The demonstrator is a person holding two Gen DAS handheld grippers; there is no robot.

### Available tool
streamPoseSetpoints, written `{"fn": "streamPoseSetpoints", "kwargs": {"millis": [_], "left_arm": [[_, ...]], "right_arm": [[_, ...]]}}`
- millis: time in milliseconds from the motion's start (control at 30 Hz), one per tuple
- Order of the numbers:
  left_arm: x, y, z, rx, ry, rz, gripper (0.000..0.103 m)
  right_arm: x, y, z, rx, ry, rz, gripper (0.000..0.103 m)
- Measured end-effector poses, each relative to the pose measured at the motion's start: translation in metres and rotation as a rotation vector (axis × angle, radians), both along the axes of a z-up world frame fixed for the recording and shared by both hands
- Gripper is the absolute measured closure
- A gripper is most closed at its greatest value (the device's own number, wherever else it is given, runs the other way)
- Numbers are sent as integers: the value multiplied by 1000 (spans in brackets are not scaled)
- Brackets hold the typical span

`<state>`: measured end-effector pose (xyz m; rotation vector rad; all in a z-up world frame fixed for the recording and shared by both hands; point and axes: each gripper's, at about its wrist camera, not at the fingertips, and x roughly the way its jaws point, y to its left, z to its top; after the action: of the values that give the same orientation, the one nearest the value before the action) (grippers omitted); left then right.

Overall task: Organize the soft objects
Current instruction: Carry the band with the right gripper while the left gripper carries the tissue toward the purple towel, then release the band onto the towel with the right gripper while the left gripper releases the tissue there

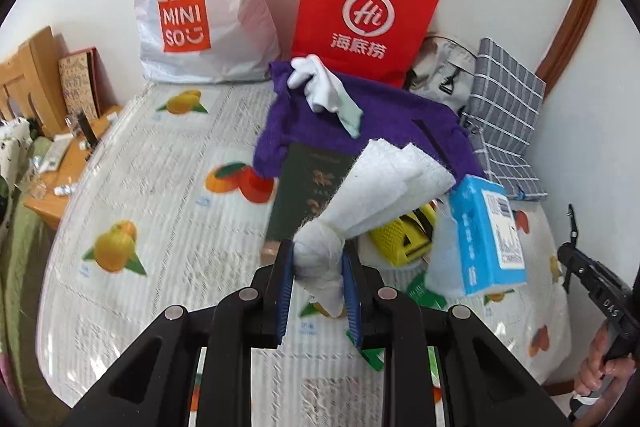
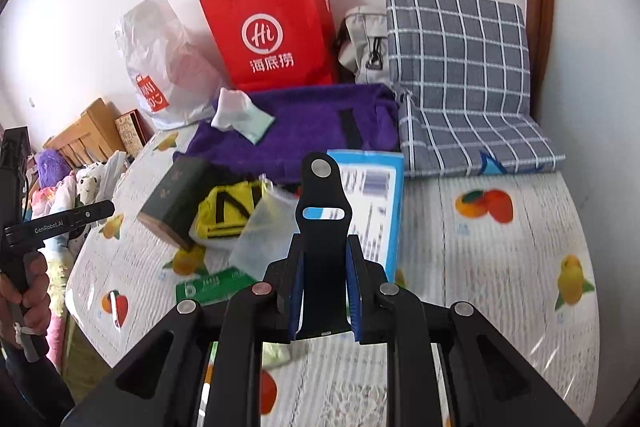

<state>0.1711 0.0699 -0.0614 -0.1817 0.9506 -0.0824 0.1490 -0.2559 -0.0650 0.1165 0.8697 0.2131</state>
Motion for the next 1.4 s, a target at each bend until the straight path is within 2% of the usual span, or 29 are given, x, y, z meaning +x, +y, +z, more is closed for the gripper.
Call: {"fn": "streamPoseSetpoints", "kwargs": {"millis": [333,467,1100,1400], "left_arm": [[33,5,11,-14,-16,5,81],[49,-1,11,6,-14,-12,81],[123,-12,-7,36,18,-39,81],[162,-17,-16,5,38,-64,81]], "right_arm": [[42,6,12,1,-26,14,84],[60,6,14,7,-28,2,84],[149,18,-10,51,11,13,84],[190,26,-16,84,32,30,84]]}}
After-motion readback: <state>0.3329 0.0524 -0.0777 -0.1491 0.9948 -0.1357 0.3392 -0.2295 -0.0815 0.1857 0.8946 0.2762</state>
